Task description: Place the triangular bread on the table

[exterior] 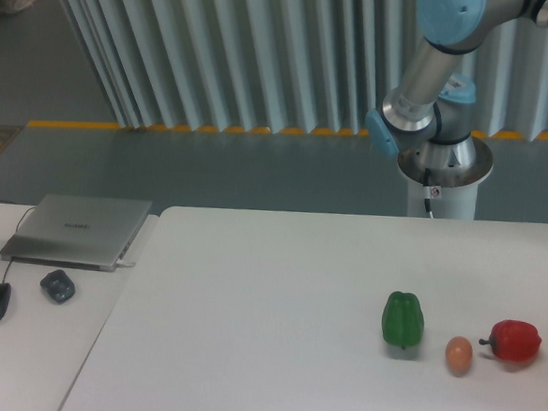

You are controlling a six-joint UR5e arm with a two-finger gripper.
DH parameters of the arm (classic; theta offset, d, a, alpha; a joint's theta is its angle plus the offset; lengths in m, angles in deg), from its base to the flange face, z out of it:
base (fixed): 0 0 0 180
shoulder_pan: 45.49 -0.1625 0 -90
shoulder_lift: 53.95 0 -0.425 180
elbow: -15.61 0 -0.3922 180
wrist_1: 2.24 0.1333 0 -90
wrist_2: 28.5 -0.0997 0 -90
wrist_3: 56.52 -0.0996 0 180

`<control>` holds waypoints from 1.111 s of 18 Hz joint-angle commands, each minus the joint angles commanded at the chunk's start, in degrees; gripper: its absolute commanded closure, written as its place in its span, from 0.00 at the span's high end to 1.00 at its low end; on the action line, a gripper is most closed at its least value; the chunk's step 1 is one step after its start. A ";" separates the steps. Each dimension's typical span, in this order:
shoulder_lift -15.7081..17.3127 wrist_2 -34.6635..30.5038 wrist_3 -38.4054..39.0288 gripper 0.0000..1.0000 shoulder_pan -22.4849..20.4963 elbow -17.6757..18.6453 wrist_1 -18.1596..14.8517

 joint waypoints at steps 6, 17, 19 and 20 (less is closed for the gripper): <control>0.97 3.50 2.64 0.00 -0.09 -3.95 -6.93; 7.02 14.05 9.12 0.00 0.87 -7.56 -21.70; 7.38 13.80 13.51 0.00 3.76 -7.30 -21.80; 7.47 13.80 15.45 0.00 5.00 -7.30 -21.80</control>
